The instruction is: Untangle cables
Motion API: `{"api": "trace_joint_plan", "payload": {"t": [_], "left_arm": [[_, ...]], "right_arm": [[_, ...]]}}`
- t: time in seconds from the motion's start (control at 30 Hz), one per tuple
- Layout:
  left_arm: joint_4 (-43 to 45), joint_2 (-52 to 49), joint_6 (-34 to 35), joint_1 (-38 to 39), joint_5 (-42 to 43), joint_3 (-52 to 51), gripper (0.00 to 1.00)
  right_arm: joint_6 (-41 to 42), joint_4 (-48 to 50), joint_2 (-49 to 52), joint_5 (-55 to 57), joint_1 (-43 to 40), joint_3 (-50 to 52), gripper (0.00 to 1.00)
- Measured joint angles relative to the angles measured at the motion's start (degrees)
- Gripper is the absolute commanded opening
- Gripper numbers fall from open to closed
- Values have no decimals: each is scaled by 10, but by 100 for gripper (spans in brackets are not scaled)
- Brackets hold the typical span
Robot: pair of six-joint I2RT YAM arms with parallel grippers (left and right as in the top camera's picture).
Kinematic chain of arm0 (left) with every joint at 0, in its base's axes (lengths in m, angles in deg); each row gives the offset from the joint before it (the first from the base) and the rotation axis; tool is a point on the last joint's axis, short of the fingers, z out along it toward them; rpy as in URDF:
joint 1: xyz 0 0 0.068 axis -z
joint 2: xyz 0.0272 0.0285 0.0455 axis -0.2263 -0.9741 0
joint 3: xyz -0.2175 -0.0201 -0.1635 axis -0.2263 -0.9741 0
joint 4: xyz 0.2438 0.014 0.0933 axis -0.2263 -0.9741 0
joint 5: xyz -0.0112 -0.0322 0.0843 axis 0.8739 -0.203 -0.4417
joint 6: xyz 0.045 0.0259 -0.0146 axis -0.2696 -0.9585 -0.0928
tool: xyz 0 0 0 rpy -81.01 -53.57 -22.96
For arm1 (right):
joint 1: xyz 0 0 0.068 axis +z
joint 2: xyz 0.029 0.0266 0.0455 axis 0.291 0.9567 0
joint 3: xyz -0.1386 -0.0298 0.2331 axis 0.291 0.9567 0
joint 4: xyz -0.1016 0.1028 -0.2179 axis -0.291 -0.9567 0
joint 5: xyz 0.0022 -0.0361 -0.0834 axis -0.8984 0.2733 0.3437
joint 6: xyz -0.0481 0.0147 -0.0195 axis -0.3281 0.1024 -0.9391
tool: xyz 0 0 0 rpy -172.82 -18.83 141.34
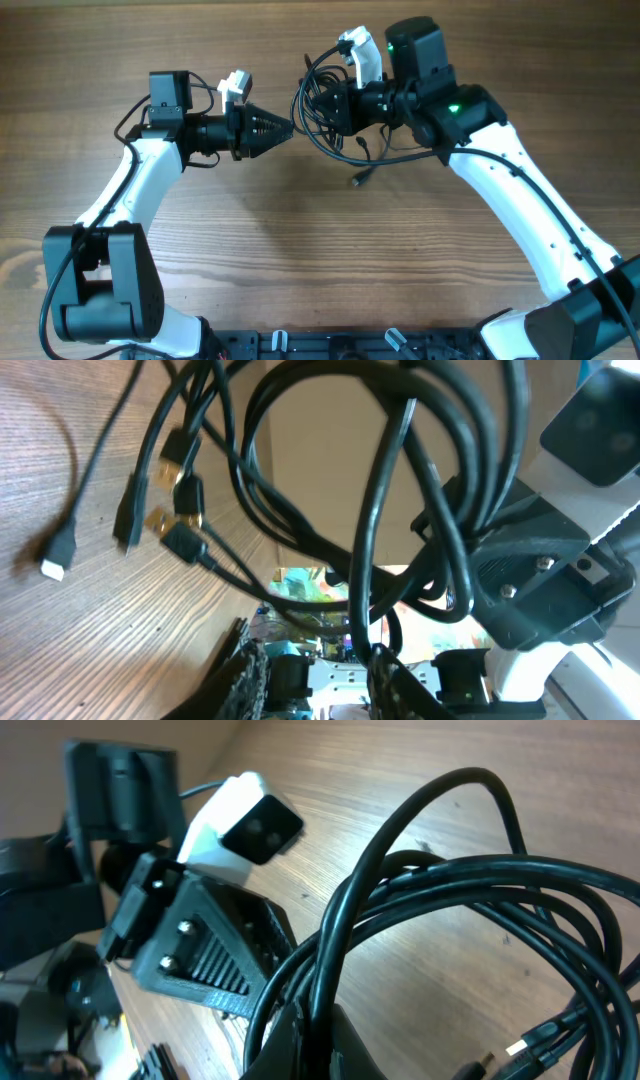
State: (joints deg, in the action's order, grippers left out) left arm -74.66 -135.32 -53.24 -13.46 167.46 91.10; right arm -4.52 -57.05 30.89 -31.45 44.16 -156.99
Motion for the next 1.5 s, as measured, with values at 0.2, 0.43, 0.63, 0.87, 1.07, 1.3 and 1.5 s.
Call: {"api": "trace_joint_plan", "payload": {"t": [0.2, 0.43, 0.63, 0.87, 1.07, 1.3, 1.5], "left_arm": [[13, 0, 1, 0, -8, 0, 64], [86, 0, 16, 0, -11, 0, 66], [133, 0, 71, 0, -37, 0, 65], [179, 0, 144, 29, -105, 0, 59], [260, 0, 252, 70, -134, 0, 40], [253, 0, 324, 73, -140, 0, 31], [245, 0, 337, 74, -141, 0, 6]], "right_arm": [[54, -22, 0, 85, 48, 0, 4], [80, -38, 0, 122, 55, 0, 4], [82, -41, 0, 126, 55, 0, 4], [82, -41, 0, 126, 55, 0, 4], [82, -41, 18, 130, 54, 0, 4], [82, -41, 21, 144, 54, 0, 4], [84, -43, 25, 152, 54, 0, 4]]}}
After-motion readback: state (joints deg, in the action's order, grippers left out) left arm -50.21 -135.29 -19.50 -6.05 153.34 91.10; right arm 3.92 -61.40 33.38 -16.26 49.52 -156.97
